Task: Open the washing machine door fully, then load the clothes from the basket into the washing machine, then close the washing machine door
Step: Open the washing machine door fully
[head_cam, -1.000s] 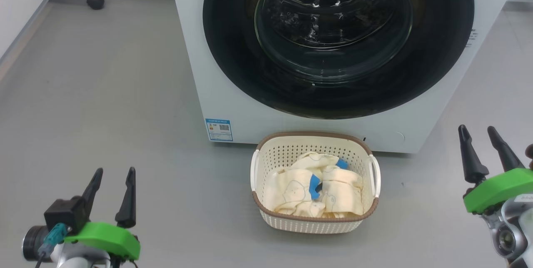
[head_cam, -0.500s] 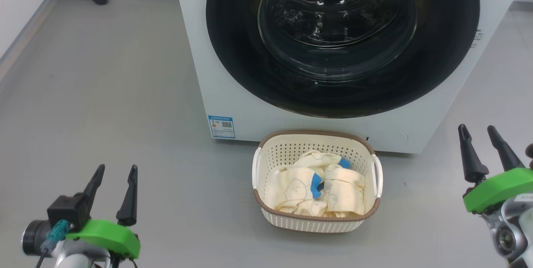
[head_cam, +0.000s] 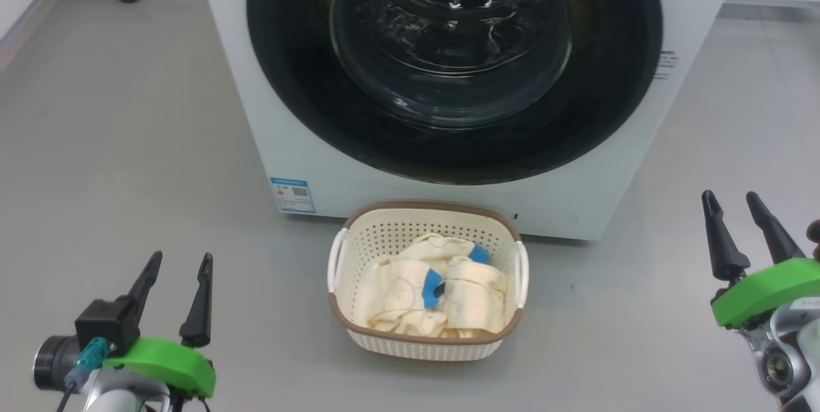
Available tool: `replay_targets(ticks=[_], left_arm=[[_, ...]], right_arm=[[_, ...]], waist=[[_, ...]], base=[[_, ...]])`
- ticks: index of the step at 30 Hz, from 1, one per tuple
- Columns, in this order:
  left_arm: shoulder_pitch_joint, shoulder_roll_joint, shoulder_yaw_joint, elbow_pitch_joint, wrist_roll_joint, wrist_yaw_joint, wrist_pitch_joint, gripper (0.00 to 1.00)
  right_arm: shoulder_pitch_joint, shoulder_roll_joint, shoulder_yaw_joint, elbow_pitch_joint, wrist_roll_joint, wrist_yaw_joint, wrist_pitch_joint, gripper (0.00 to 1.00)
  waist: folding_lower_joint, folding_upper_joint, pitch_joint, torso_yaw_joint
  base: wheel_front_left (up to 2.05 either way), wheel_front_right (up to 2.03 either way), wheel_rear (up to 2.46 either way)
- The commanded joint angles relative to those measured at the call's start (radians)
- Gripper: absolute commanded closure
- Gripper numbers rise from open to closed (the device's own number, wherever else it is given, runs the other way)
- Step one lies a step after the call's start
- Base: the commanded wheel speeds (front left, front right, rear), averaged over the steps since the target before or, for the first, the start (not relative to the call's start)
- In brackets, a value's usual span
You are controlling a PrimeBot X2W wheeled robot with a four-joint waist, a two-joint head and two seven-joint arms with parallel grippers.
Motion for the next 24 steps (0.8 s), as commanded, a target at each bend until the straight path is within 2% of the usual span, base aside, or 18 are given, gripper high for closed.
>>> replay_targets(ticks=[1, 18, 24], left_arm=[[-0.054, 0.026, 0.034, -0.034, 0.008, 0.008, -0.014, 0.0], [-0.057, 0.021, 0.032, -0.05, -0.004, 0.007, -0.014, 0.0], [-0.055, 0.022, 0.029, -0.063, -0.02, -0.001, -0.014, 0.0]], right_arm=[[-0.022, -0.023, 0.005, -0.03, -0.011, 0.011, -0.011, 0.0], [-0.021, -0.019, -0.001, -0.028, -0.009, 0.011, -0.012, 0.0], [-0.021, -0.017, -0.007, -0.028, -0.009, 0.011, -0.012, 0.0]], waist=[[0.0, 0.0, 0.002, -0.001], [0.0, 0.0, 0.002, -0.007], [0.0, 0.0, 0.002, -0.006]], base=[[1.23, 1.23, -2.46], [1.23, 1.23, -2.46], [0.96, 0.96, -1.92]])
